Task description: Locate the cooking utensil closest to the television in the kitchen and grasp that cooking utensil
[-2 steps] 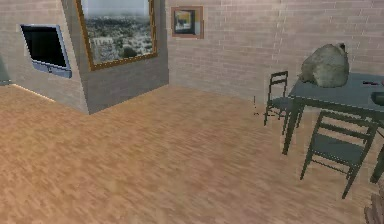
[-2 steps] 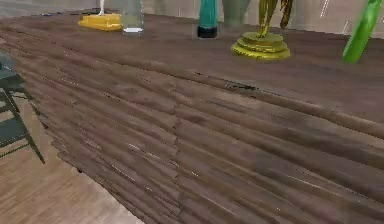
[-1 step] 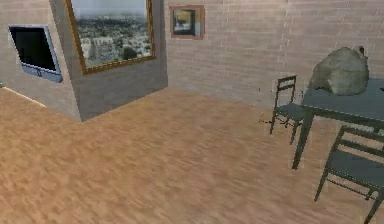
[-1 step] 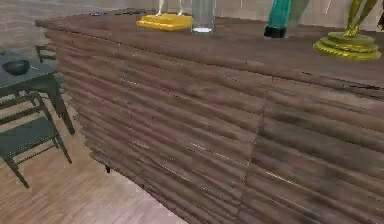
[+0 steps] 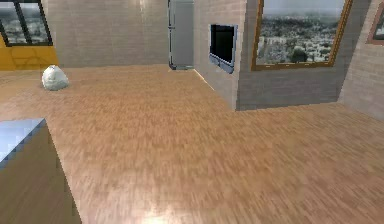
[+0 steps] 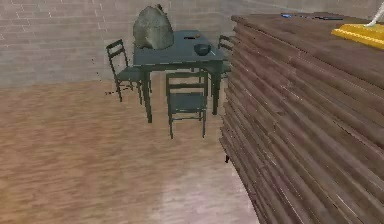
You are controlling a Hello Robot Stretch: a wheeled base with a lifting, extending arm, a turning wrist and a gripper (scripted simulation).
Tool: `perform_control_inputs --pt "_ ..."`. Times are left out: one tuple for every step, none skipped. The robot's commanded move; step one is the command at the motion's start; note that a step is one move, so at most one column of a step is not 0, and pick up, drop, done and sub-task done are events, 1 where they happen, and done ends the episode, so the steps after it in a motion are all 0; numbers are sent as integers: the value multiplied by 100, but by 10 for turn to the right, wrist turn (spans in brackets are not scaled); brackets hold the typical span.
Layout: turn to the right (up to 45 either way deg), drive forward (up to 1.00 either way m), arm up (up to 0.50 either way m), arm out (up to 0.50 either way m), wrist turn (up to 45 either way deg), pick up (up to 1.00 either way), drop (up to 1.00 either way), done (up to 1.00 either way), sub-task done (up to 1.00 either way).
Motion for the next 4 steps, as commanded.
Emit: perform_control_inputs --pt "0 25 0 0 0 0 0 0 0" --pt "450 0 0 0 0 0 0 0 0" --pt "450 0 0 0 0 0 0 0 0" --pt "450 0 0 0 0 0 0 0 0"
